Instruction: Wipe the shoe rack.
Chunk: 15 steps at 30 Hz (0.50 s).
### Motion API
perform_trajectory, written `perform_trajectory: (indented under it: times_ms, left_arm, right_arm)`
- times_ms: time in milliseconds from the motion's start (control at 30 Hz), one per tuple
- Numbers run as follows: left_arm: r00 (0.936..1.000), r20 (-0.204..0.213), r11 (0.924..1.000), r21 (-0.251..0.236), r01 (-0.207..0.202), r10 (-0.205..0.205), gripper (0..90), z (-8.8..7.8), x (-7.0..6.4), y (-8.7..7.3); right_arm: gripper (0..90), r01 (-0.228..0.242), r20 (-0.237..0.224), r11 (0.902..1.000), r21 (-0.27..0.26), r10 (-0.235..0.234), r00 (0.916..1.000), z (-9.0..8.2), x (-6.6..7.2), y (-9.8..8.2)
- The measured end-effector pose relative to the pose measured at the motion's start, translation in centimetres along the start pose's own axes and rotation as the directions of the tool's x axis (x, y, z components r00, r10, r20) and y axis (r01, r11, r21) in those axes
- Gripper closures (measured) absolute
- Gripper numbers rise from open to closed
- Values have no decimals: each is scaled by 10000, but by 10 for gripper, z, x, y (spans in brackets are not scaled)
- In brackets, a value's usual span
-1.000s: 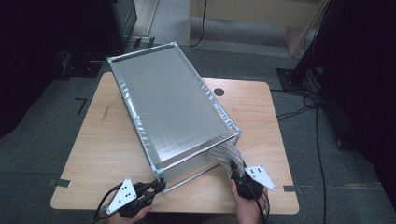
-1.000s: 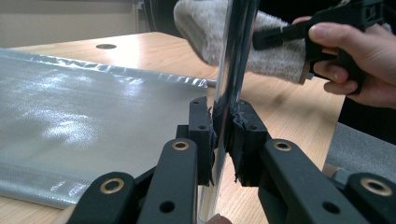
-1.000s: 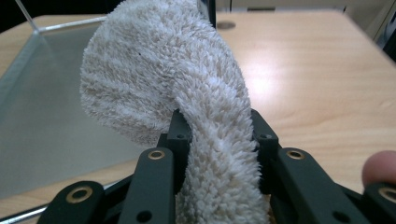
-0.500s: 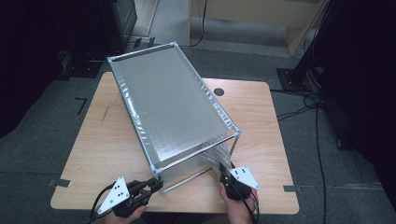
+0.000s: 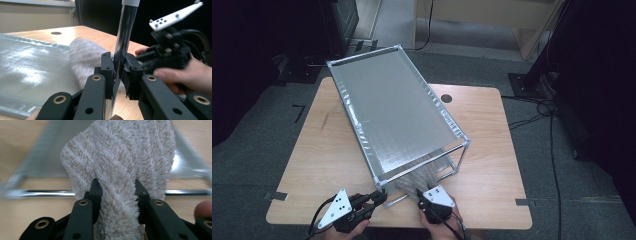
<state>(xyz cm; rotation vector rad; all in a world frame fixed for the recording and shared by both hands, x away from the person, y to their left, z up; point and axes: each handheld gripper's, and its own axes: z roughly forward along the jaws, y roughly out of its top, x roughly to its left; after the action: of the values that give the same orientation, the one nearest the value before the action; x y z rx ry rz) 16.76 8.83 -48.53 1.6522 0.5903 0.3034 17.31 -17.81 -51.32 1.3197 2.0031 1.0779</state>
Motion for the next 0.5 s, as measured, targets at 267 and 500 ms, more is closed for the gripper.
perform_trajectory:
  times_ms: [267, 500]
  left_arm:
    - [10000, -30, 10000, 0, -53, 53, 803, 0, 0, 0]
    - [9999, -19, 9999, 27, -98, 98, 804, -1, 0, 0]
  right_arm:
    - [685, 913, -1113, 9958, 1, -907, 9896, 0, 37, -2]
    - [685, -65, -137, 9999, 147, 67, 9999, 1, -5, 2]
